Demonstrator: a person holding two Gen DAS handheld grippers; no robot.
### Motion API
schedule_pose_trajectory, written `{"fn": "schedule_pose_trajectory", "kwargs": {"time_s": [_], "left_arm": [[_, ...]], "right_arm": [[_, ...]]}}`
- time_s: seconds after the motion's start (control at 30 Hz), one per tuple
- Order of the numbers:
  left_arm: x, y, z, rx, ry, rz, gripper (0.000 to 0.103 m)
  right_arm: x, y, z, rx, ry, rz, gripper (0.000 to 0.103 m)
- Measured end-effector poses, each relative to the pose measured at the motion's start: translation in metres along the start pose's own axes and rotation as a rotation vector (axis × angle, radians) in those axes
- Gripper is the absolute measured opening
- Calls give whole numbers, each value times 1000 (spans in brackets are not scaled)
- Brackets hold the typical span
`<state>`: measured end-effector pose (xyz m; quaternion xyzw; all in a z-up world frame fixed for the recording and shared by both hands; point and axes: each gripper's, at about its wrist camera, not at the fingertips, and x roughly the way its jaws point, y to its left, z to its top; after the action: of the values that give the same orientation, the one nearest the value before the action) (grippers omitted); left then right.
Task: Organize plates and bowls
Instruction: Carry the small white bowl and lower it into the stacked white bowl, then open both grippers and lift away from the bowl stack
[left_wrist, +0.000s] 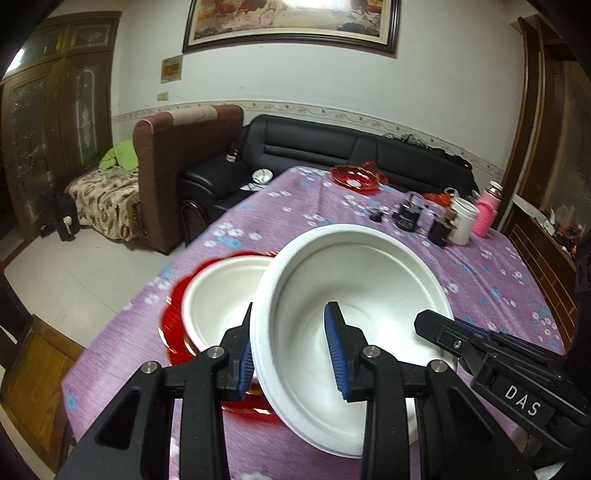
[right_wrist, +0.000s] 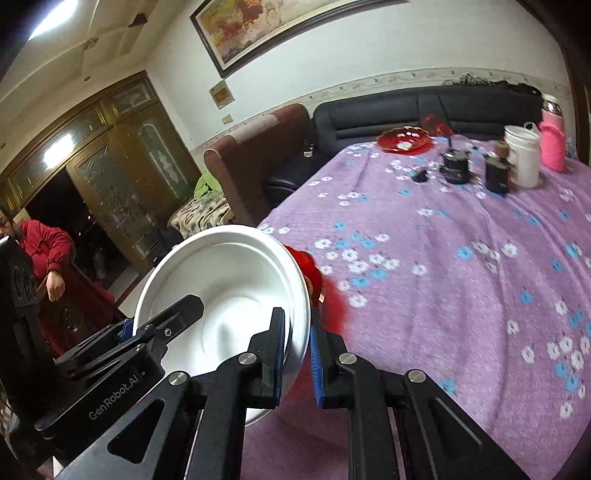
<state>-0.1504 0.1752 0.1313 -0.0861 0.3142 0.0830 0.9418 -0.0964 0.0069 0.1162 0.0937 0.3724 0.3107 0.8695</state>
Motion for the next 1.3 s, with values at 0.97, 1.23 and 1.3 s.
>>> {"fn": "schedule_pose_trajectory", "kwargs": {"time_s": [0.97,1.23,1.3], "left_arm": [[102,57,27,36,145,169,42],[87,54,25,34,98,201,74],[82,58,24,9,93,195,75]], "right_arm": [[133,19,36,21,171,-12,16],[137,18,30,1,166,-35,16],[137,21,29,-16,158,-44,19]]}}
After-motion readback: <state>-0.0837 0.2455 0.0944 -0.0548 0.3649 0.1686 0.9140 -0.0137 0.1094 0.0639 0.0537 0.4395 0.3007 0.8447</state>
